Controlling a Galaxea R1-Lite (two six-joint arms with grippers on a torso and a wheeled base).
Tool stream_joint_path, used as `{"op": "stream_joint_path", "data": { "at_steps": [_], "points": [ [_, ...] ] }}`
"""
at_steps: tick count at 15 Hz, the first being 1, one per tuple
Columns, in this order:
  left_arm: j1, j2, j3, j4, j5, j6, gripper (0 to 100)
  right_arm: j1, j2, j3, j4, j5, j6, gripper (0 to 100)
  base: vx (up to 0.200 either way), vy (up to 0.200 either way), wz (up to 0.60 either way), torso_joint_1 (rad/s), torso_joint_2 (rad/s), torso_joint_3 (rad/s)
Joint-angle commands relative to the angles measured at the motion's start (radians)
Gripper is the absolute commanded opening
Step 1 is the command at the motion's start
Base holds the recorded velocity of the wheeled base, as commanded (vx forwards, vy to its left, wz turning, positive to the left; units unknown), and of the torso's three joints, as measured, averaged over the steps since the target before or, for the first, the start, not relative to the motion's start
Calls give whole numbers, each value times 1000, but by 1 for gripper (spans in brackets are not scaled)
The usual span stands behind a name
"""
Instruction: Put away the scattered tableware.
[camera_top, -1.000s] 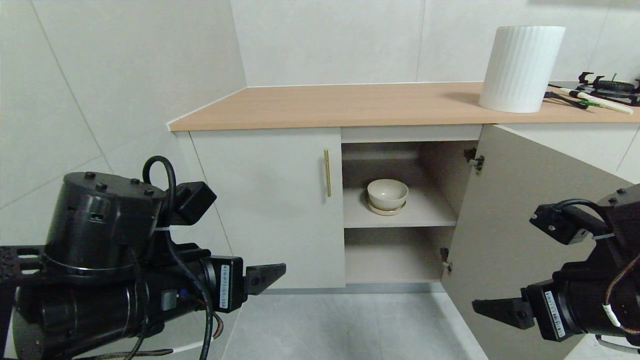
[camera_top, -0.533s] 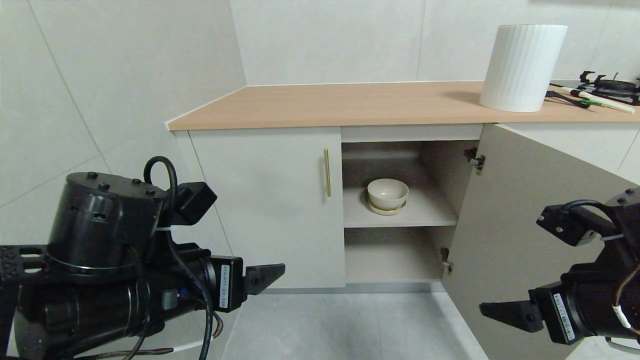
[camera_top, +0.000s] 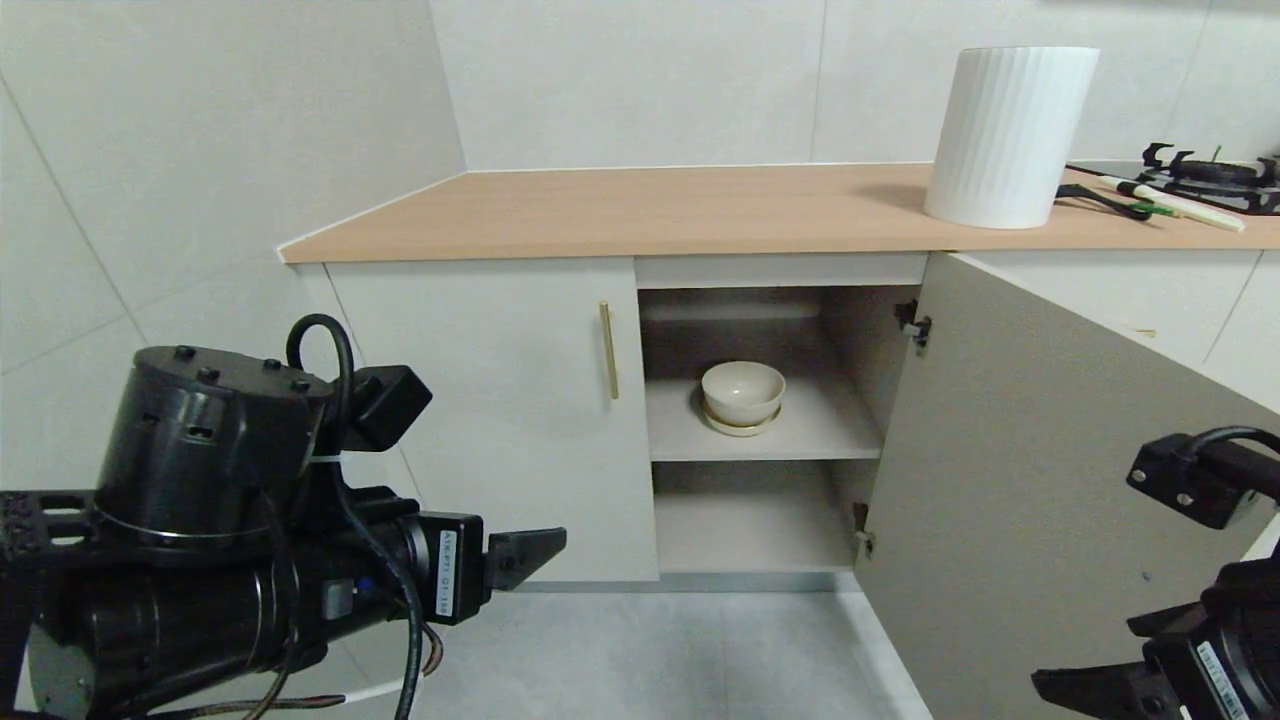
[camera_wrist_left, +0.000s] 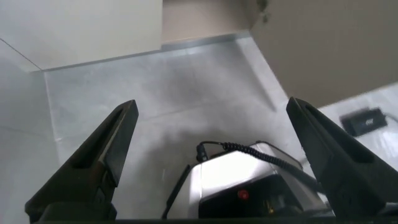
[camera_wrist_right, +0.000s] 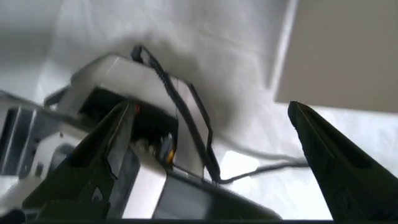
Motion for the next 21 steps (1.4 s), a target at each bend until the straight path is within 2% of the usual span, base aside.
{"op": "stream_joint_path", "data": {
  "at_steps": [1, 5, 7, 8, 9, 10, 14, 16, 21],
  "points": [
    [-1, 1, -1, -2, 0, -1, 100, -3, -14, -21, 27, -3, -8, 100, 0, -200, 0, 2, 2, 2],
    [-1, 1, 5, -2, -1, -1, 100, -6, -58, -127, 247, -57, -12, 100, 0, -50, 0, 1, -1, 1],
    [-1, -1, 5, -2, -1, -1, 100, -33, -83, -158, 282, -86, -12, 100, 0, 0, 0, 0, 0, 0],
    [-1, -1, 5, -2, -1, -1, 100, -109, -109, -203, 334, -160, -12, 100, 0, 0, 0, 0, 0, 0],
    [-1, -1, 5, -2, -1, -1, 100, -133, -110, -212, 345, -181, -12, 100, 0, 0, 0, 0, 0, 0],
    [-1, 1, 5, -2, -1, -1, 100, -214, -106, -230, 362, -226, -25, 100, 0, 0, 0, 0, 0, 0],
    [-1, 2, 7, -2, -1, -1, 100, -440, -67, -232, 339, -232, -121, 100, 0, 0, 0, 0, 0, 0],
    [-1, 2, 7, -2, -3, -1, 100, -527, -32, -226, 271, -232, -138, 100, 0, 0, 0, 0, 0, 0],
    [-1, 2, 7, -2, -3, -1, 100, -667, 117, -221, 153, -226, -149, 100, 0, 0, 0, 0, 0, 0]
  ]
}}
